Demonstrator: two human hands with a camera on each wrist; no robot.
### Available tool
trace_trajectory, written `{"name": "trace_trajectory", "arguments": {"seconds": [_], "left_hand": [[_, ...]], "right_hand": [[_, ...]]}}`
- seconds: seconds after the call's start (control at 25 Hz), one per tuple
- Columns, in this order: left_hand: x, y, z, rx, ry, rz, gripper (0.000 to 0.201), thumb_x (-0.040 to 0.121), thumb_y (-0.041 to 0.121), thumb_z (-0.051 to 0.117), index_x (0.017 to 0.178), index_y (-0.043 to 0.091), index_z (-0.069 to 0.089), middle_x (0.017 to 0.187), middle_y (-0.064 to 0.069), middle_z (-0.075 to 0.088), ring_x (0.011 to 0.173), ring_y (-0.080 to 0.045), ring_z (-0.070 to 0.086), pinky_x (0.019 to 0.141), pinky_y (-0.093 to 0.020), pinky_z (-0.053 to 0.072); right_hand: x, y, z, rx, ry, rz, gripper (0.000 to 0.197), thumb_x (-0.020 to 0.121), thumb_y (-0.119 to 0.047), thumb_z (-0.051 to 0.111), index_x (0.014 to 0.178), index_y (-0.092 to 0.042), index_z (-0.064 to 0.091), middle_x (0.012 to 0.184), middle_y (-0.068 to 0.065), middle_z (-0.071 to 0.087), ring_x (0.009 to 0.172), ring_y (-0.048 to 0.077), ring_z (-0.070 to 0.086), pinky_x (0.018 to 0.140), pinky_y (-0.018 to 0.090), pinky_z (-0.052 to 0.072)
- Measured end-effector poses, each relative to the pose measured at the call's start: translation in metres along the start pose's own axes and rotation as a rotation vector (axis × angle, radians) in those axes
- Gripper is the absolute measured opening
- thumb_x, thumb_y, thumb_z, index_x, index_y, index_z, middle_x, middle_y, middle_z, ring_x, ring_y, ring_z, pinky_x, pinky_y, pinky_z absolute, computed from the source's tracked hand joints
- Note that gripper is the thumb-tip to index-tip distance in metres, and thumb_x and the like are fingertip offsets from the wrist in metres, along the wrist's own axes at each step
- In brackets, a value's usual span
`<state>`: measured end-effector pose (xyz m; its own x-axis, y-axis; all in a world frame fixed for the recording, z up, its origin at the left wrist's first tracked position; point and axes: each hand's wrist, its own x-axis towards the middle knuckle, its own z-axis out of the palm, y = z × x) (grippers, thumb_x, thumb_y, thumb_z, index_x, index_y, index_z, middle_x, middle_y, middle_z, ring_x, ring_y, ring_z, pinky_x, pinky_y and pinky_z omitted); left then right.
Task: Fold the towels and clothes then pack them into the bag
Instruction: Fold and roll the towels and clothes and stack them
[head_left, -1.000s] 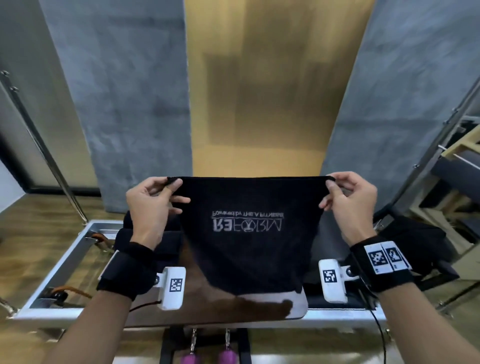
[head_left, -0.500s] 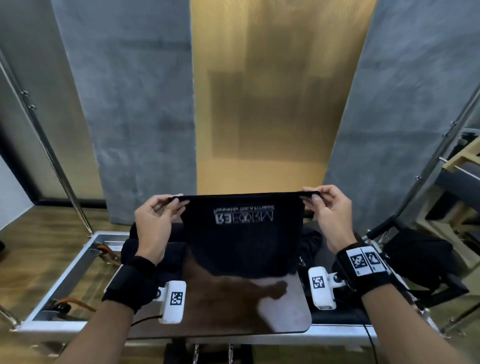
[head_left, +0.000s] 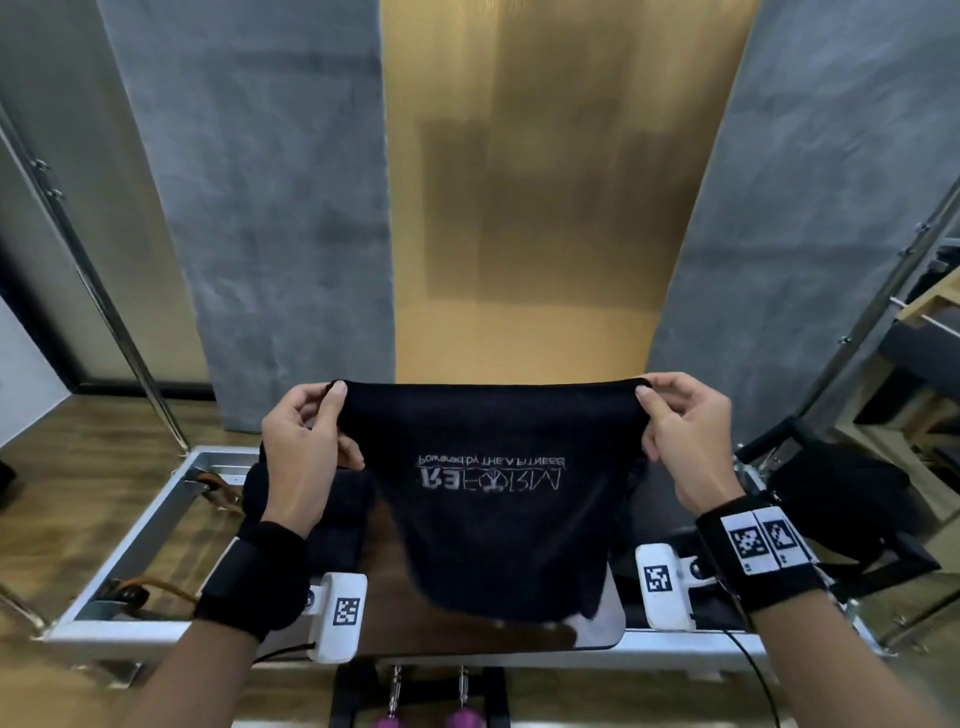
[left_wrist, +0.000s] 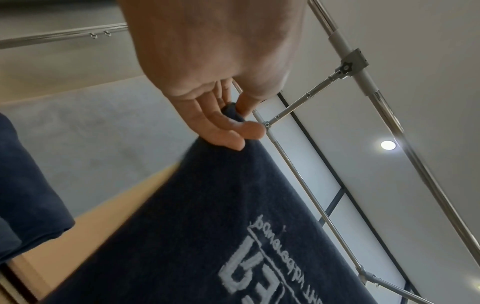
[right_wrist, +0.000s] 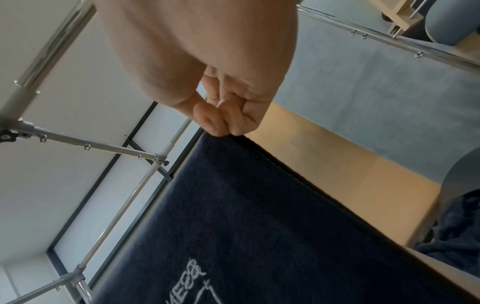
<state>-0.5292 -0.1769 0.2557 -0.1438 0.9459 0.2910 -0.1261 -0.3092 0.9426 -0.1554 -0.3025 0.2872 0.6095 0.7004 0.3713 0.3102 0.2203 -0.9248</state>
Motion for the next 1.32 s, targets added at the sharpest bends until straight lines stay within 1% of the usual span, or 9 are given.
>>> {"name": "trace_trajectory", "arguments": {"seconds": [0.2,0.36,0.48,0.68,0.8,0.92,1.04,1.12,1.32], "left_hand": [[-0.002,-0.003,0.004,-0.057,-0.109,-0.114,0.015,0.107,0.026,0.064,0.104,0.011,0.065,0.088,-0.009,0.065,0.071,-0.039,0.079,0.047,-0.039,0.062],[0.001,-0.007,0.01,-0.148,-0.139,-0.112,0.01,0.108,0.012,0.059,0.105,0.002,0.062,0.106,-0.019,0.066,0.104,-0.039,0.077,0.084,-0.04,0.066],[0.002,-0.006,0.013,-0.129,-0.138,-0.061,0.009,0.106,0.011,0.062,0.104,0.005,0.067,0.102,-0.017,0.075,0.107,-0.034,0.077,0.1,-0.037,0.06],[-0.024,-0.037,-0.005,-0.129,-0.095,-0.115,0.021,0.106,0.016,0.064,0.091,0.004,0.075,0.093,-0.015,0.079,0.094,-0.031,0.078,0.091,-0.036,0.063],[-0.065,-0.086,-0.023,0.195,-0.087,-0.215,0.036,0.107,0.032,0.062,0.084,0.008,0.076,0.088,-0.009,0.079,0.088,-0.026,0.076,0.083,-0.035,0.059],[-0.109,-0.133,-0.042,0.624,-0.249,-0.292,0.037,0.104,0.034,0.066,0.073,0.014,0.073,0.07,-0.003,0.074,0.079,-0.025,0.073,0.07,-0.03,0.05],[-0.134,-0.154,-0.051,0.884,-0.382,-0.431,0.041,0.104,0.036,0.064,0.071,0.012,0.069,0.061,-0.002,0.069,0.063,-0.018,0.072,0.057,-0.027,0.05],[-0.134,-0.153,-0.048,1.112,-0.407,-0.41,0.041,0.104,0.043,0.057,0.073,0.019,0.065,0.069,0.0,0.069,0.071,-0.024,0.072,0.066,-0.036,0.057],[-0.107,-0.147,-0.007,1.07,-0.353,-0.275,0.036,0.102,0.04,0.06,0.071,0.022,0.057,0.071,0.001,0.066,0.076,-0.029,0.067,0.07,-0.042,0.055]], "right_hand": [[0.002,0.006,0.004,0.036,-0.019,0.061,0.008,0.1,-0.012,0.065,0.097,-0.019,0.067,0.07,0.011,0.071,0.046,0.029,0.067,0.045,0.031,0.053],[0.006,0.009,0.008,0.083,-0.052,0.115,0.006,0.104,-0.004,0.057,0.105,-0.007,0.062,0.096,0.013,0.075,0.085,0.03,0.079,0.081,0.04,0.064],[0.007,0.007,0.004,0.133,-0.03,0.069,0.009,0.103,0.0,0.056,0.103,-0.006,0.063,0.1,0.019,0.073,0.092,0.029,0.078,0.089,0.039,0.062],[-0.031,0.033,-0.009,0.188,-0.067,0.126,0.019,0.096,0.007,0.061,0.096,-0.009,0.072,0.1,0.016,0.077,0.096,0.03,0.077,0.088,0.036,0.063],[-0.083,0.084,-0.008,0.055,-0.132,0.281,0.034,0.086,0.02,0.058,0.091,-0.008,0.078,0.1,0.01,0.079,0.102,0.027,0.074,0.096,0.045,0.059],[-0.139,0.144,-0.007,-0.22,-0.227,0.512,0.042,0.083,0.023,0.051,0.084,-0.008,0.079,0.094,0.004,0.08,0.1,0.024,0.073,0.103,0.051,0.054],[-0.17,0.181,-0.017,-0.417,-0.361,0.627,0.044,0.089,0.013,0.048,0.077,-0.016,0.078,0.089,-0.006,0.08,0.082,0.024,0.074,0.074,0.044,0.063],[-0.164,0.186,-0.021,-0.431,-0.363,0.634,0.039,0.093,0.008,0.05,0.076,-0.016,0.075,0.083,-0.006,0.079,0.058,0.028,0.07,0.047,0.035,0.053],[-0.108,0.187,-0.001,-0.387,-0.28,0.564,0.028,0.093,0.006,0.055,0.082,-0.012,0.073,0.069,0.003,0.075,0.037,0.011,0.053,0.041,0.02,0.043]]}}
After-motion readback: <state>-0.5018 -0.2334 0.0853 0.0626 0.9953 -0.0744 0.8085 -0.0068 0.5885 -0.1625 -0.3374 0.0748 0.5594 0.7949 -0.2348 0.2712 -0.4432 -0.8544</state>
